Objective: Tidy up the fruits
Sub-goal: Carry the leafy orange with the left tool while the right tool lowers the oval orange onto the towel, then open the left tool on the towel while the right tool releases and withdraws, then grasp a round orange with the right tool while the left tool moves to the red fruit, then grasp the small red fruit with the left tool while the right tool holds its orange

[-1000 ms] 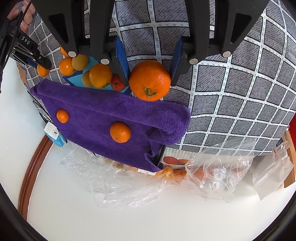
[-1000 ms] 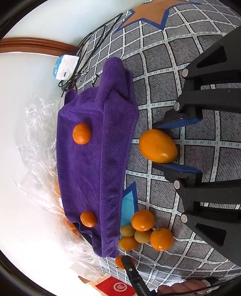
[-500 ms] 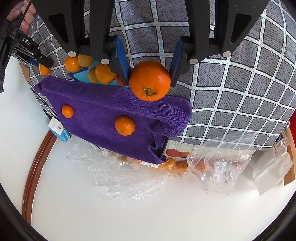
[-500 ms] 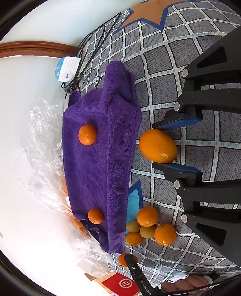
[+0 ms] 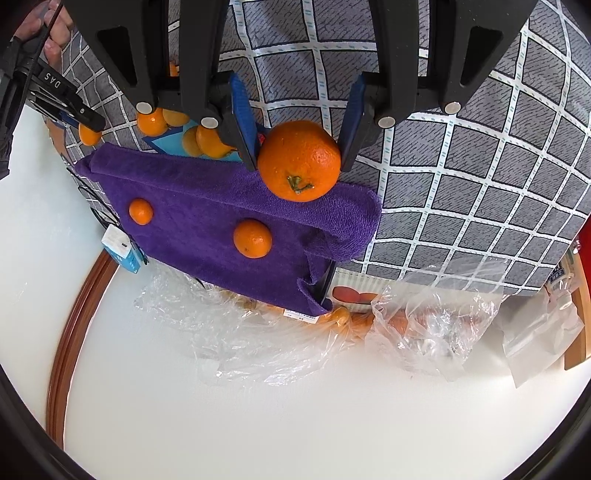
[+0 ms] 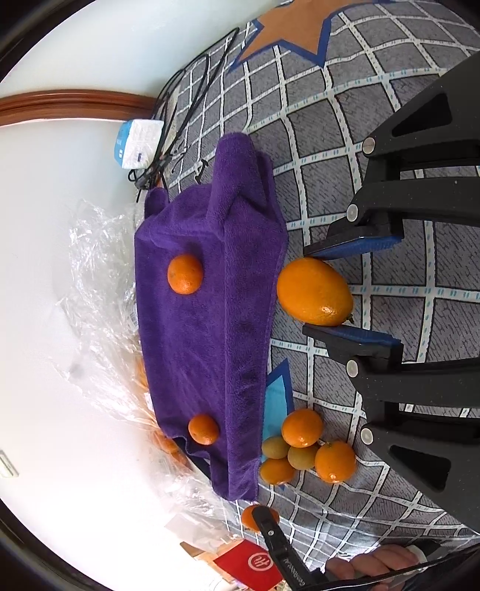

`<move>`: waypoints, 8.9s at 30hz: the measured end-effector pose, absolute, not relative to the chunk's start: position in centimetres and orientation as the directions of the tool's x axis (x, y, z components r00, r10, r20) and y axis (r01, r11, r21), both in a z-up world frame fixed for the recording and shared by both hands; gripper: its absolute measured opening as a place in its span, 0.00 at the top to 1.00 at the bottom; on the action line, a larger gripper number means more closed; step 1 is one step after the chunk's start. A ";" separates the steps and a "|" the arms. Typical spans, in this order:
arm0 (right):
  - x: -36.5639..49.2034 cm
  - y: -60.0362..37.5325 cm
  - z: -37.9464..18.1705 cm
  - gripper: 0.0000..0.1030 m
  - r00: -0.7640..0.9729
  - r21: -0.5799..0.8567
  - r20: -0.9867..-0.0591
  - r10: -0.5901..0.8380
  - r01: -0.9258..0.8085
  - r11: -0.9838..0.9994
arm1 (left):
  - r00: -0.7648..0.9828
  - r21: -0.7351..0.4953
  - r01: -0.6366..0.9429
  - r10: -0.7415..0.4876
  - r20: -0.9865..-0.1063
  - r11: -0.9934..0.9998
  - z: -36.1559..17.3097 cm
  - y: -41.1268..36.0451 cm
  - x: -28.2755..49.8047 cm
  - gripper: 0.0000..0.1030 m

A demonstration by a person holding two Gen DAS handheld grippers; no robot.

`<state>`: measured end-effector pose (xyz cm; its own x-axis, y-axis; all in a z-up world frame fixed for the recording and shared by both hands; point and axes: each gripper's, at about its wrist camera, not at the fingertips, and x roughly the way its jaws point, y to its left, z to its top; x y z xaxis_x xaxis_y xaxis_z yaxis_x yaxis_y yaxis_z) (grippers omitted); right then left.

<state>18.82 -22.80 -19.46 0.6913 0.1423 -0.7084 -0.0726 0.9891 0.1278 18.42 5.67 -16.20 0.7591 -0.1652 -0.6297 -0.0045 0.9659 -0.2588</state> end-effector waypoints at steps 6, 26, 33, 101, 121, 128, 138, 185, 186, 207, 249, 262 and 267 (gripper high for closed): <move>18.8 -22.6 -17.6 0.67 0.702 0.102 -0.700 0.132 -0.085 0.991 | 0.756 -0.291 -0.038 -0.163 -0.634 0.956 -16.0 6.7 18.7 0.61; 28.0 -22.2 -10.6 0.67 0.781 0.086 -0.609 0.142 -0.112 0.990 | 0.784 -0.320 -0.088 -0.132 -0.607 0.943 -11.3 6.5 25.2 0.61; 29.5 -22.7 -14.7 0.67 0.736 0.138 -0.655 0.171 -0.106 0.985 | 0.757 -0.296 -0.090 -0.128 -0.640 0.951 -14.3 4.1 27.9 0.61; 26.1 -19.8 -14.1 0.48 0.781 0.022 -0.618 0.091 -0.098 0.995 | 0.834 -0.138 -0.087 -0.003 -0.551 0.987 -12.4 2.8 25.4 0.47; 19.2 -15.9 -16.7 0.56 0.654 0.091 -0.726 0.212 -0.215 0.972 | 0.721 -0.059 -0.067 0.007 -0.693 0.996 -16.1 6.1 17.0 0.47; 20.6 -13.9 -18.6 0.58 0.584 0.130 -0.768 0.263 -0.261 0.957 | 0.716 -0.160 -0.080 -0.054 -0.696 0.984 -16.9 7.6 16.5 0.47; 22.6 -14.2 -19.5 0.70 0.560 0.158 -0.784 0.266 -0.233 0.960 | 0.699 -0.191 -0.095 -0.071 -0.712 0.977 -17.4 8.0 17.0 0.47; 20.1 -20.7 -20.3 0.70 0.631 0.073 -0.763 0.140 -0.131 0.989 | 0.613 -0.081 0.060 -0.101 -0.784 0.995 -17.9 1.3 21.9 0.48; 20.1 -20.7 -20.3 0.70 0.631 0.071 -0.763 0.139 -0.132 0.989 | 0.615 -0.082 0.061 -0.102 -0.782 0.995 -17.9 1.0 22.1 0.49; 20.1 -20.8 -20.2 0.70 0.630 0.093 -0.760 0.163 -0.143 0.985 | 0.673 -0.287 0.051 -0.245 -0.698 0.957 -17.7 2.9 22.3 0.79; 18.8 -23.8 -18.9 0.70 0.655 0.210 -0.736 0.175 -0.025 0.977 | 0.800 -0.335 0.042 -0.232 -0.553 0.941 -14.1 4.0 19.5 0.79; 18.8 -22.2 -16.8 0.70 0.691 0.205 -0.695 0.200 -0.076 0.976 | 0.816 -0.327 0.026 -0.209 -0.539 0.945 -13.7 4.4 19.3 0.79; 19.1 -21.8 -16.9 0.70 0.687 0.207 -0.697 0.207 -0.083 0.975 | 0.824 -0.325 0.010 -0.192 -0.533 0.946 -13.5 4.7 19.3 0.79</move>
